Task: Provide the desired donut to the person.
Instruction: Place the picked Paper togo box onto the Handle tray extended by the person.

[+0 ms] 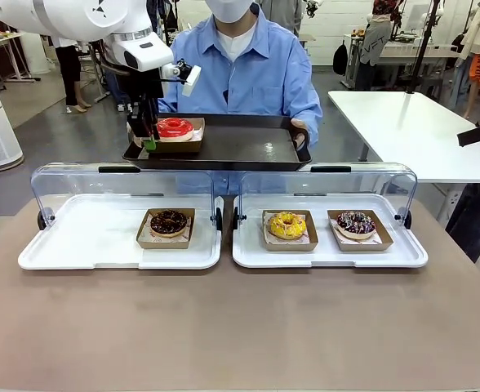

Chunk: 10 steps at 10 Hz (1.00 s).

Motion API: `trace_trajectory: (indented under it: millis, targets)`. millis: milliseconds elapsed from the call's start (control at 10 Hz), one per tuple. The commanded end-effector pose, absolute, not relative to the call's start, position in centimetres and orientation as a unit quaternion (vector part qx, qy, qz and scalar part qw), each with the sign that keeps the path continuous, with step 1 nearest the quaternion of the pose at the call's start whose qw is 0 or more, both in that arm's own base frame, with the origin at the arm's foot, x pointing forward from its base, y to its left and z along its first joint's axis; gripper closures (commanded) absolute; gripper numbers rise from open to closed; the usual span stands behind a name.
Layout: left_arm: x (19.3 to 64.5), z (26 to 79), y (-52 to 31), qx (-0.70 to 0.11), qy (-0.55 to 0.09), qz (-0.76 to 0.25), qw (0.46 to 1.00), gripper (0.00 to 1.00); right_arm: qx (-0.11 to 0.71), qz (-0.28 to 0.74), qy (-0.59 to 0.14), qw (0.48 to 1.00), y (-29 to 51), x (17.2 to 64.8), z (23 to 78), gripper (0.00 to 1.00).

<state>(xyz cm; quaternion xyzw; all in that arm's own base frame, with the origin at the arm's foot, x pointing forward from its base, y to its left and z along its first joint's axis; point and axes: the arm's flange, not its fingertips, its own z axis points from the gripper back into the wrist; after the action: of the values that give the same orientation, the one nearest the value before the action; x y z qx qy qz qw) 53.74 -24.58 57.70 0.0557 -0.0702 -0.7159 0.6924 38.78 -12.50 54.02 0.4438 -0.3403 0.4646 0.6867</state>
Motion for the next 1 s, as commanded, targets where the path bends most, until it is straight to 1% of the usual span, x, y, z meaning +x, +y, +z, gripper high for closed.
trace_trajectory:
  millis: [0,200,900]
  targets:
    - [53.80,57.88,-24.32,0.048,-0.078,-0.721,0.687,0.17,0.447,0.465,-0.342,0.684,-12.52,38.76,53.96,0.00]
    - [53.94,57.86,-24.46,0.046,-0.073,-0.722,0.687,0.00,0.447,0.465,-0.342,0.684,-12.52,38.76,53.96,0.00]
    - [53.23,58.54,-24.03,0.036,-0.067,-0.723,0.687,0.00,0.447,0.465,-0.342,0.684,-12.52,38.76,53.96,0.00]
